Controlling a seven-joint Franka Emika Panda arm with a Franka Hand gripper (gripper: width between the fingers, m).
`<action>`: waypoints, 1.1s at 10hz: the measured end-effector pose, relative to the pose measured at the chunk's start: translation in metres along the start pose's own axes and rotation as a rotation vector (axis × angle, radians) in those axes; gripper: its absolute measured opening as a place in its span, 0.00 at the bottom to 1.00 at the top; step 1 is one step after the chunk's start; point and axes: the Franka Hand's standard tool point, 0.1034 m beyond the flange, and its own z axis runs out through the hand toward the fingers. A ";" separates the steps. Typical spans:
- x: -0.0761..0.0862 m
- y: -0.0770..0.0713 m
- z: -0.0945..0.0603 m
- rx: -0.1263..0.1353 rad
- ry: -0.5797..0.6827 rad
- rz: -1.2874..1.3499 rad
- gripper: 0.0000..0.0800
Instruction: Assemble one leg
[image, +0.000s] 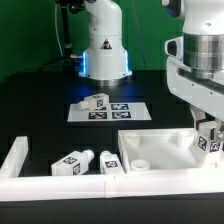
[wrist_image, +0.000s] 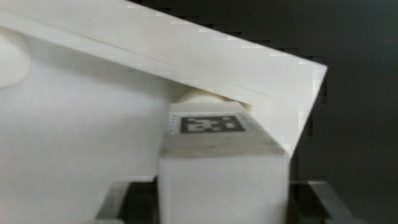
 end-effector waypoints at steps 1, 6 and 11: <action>0.000 0.000 0.000 0.000 0.000 0.048 0.36; -0.002 -0.002 0.001 0.010 0.021 -0.533 0.73; -0.020 0.002 0.005 0.019 0.041 -0.852 0.81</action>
Offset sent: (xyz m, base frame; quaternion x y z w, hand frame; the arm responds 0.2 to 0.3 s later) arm -0.0026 0.0098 0.0020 -0.0411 0.0211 -0.2475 0.9678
